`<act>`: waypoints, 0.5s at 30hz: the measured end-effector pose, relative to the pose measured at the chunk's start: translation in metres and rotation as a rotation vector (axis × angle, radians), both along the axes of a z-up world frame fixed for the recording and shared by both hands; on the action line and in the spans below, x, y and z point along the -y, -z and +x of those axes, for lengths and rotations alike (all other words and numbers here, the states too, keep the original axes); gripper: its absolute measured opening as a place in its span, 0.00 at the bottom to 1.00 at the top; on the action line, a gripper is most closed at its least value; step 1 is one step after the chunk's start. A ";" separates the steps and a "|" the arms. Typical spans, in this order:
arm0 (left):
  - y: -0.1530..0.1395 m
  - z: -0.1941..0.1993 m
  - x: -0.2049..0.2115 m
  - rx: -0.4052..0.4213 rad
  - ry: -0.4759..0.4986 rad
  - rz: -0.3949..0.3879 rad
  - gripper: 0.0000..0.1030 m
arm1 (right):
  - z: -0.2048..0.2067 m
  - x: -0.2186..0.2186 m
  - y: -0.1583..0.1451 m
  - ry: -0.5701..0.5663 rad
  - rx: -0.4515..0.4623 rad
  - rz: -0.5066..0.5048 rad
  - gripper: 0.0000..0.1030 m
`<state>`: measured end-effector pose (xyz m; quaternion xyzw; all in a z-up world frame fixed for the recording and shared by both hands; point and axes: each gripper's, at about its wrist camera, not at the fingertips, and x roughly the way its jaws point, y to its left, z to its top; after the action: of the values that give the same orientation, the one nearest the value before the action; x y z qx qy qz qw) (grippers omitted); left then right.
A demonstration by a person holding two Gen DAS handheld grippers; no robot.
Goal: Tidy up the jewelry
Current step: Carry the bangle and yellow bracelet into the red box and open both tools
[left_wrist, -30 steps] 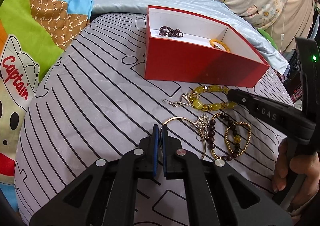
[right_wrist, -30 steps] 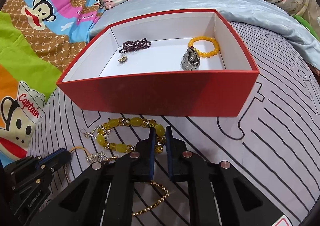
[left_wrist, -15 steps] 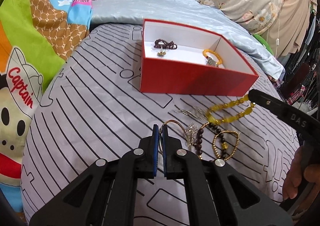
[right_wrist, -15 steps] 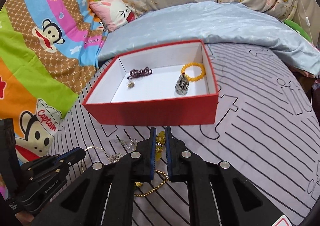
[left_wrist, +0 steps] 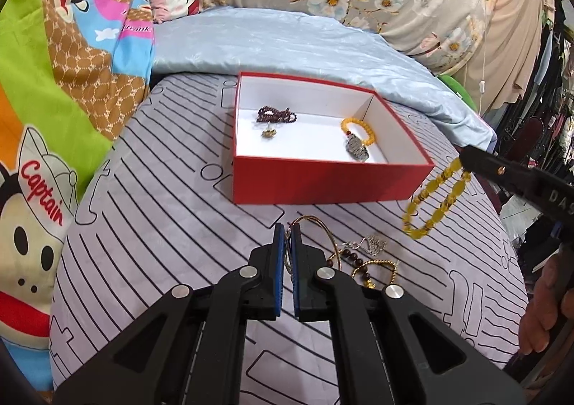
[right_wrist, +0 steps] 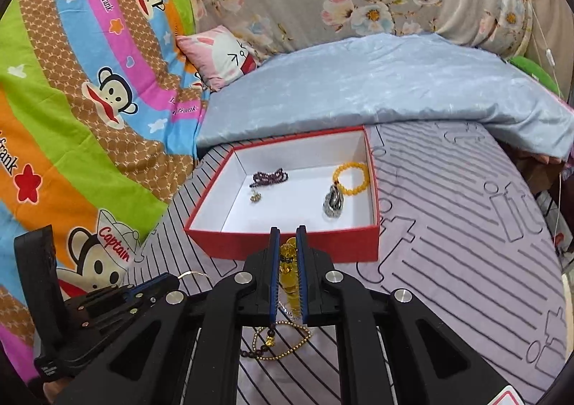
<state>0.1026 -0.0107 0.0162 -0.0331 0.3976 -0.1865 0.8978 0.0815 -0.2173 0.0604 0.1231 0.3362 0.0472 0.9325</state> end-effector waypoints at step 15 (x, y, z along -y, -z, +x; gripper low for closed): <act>-0.057 0.041 0.020 0.144 0.013 -0.013 0.03 | 0.038 0.000 -0.035 -0.021 0.074 -0.075 0.08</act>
<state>0.1435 -0.0308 0.0729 -0.0225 0.3311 -0.1969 0.9225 0.1191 -0.2173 0.0954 0.0829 0.3042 0.0488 0.9477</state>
